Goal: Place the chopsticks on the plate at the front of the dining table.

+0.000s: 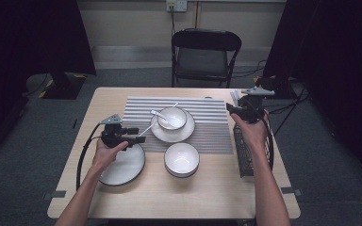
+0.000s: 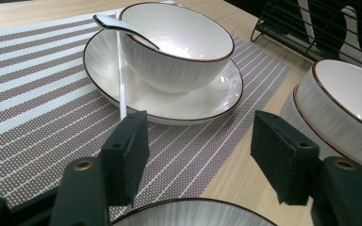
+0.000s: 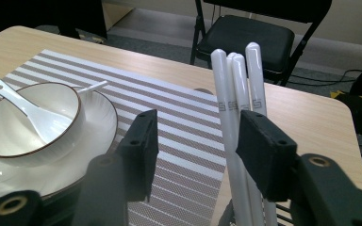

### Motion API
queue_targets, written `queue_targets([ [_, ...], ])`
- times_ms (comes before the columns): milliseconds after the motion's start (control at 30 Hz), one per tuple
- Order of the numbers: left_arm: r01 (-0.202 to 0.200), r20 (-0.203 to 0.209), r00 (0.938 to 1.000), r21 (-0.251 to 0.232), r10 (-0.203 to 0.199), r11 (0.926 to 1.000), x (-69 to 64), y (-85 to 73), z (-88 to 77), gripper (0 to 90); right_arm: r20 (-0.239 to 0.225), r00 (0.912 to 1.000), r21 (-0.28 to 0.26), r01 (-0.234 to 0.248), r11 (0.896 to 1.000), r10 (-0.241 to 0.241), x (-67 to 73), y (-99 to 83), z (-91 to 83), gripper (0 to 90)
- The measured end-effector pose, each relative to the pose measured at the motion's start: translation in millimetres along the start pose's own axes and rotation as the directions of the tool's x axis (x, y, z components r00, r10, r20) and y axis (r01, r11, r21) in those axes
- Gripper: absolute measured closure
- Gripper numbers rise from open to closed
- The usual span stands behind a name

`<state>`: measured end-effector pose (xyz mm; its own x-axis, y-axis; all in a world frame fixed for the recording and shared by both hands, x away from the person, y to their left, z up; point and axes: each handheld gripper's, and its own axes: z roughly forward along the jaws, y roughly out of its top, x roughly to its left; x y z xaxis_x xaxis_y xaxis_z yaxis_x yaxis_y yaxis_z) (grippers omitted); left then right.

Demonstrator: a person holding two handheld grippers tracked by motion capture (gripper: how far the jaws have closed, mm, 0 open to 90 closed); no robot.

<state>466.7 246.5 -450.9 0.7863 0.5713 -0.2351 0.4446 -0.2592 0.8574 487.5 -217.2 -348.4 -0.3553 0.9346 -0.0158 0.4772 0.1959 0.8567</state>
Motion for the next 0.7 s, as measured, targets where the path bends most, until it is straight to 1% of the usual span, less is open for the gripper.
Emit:
queue_targets([
  [33, 0.003, -0.004, 1.0, -0.001, -0.003, 1.0, -0.2, -0.1, 0.5, 36.4, 0.002, 1.0, 0.0, -0.008, 1.0, 0.008, -0.3, -1.0, 0.8, 48.1],
  [133, 0.009, -0.006, 0.9999, 0.001, -0.009, 1.0, -0.5, -0.1, 1.1, 35.0, 0.002, 0.9999, 0.006, -0.01, 1.0, 0.01, -0.8, -2.6, 2.4, 48.6],
  [200, 0.017, -0.015, 0.9998, -0.005, -0.017, 0.9998, -0.6, 0.2, 0.9, 34.9, 0.003, 0.9999, 0.014, -0.012, 1.0, 0.012, -1.1, -2.3, 3.6, 49.2],
  [300, 0.021, -0.011, 0.9997, -0.008, -0.021, 0.9997, -0.8, 0.4, 0.2, 34.4, 0.008, 1.0, 0.026, -0.006, 1.0, 0.006, -0.9, -2.4, 4.7, 49.3],
  [367, 0.016, -0.021, 0.9996, -0.005, -0.017, 0.9998, -1.2, 0.7, 0.3, 33.8, 0.008, 1.0, 0.03, -0.002, 1.0, 0.002, 0.2, -2.2, 5.3, 50.4],
  [400, 0.007, -0.031, 0.9995, -0.003, -0.007, 1.0, -1.6, 0.7, 0.4, 33.3, 0.01, 1.0, 0.032, -0.001, 0.999, 0.0, 0.4, -2.1, 5.5, 50.5],
  [433, -0.006, -0.053, 0.9986, -0.001, 0.006, 1.0, -3.1, 0.9, 0.9, 34.0, 0.008, 1.0, 0.03, -0.001, 1.0, 0.001, 0.1, -2.2, 5.3, 55.2],
  [467, -0.006, -0.053, 0.9986, -0.001, 0.006, 1.0, -3.1, 0.9, 0.9, 34.0, 0.008, 1.0, 0.03, -0.001, 1.0, 0.001, 0.1, -2.2, 5.3, 55.2],
  [533, -0.012, -0.051, 0.9986, 0.005, 0.013, 0.9999, -3.4, 1.2, 1.4, 33.9, -0.009, 0.9999, 0.03, -0.005, 1.0, 0.005, -0.4, -2.5, 5.0, 55.7],
  [600, -0.025, -0.057, 0.9981, 0.01, 0.025, 0.9997, -4.5, 1.5, 2.1, 33.1, -0.01, 0.9999, 0.041, 0.001, 0.999, -0.001, 0.3, -2.0, 6.6, 56.5],
  [667, -0.025, -0.056, 0.9981, 0.003, 0.025, 0.9997, -5.0, 1.9, 1.6, 32.2, -0.011, 0.9999, 0.046, 0.003, 0.999, -0.003, 0.8, -1.8, 7.5, 56.8],
  [700, -0.026, -0.06, 0.9978, 0.001, 0.026, 0.9997, -4.9, 2.2, 1.1, 32.0, -0.002, 1.0, 0.042, 0.005, 0.999, -0.005, 1.1, -1.8, 7.5, 56.6],
])
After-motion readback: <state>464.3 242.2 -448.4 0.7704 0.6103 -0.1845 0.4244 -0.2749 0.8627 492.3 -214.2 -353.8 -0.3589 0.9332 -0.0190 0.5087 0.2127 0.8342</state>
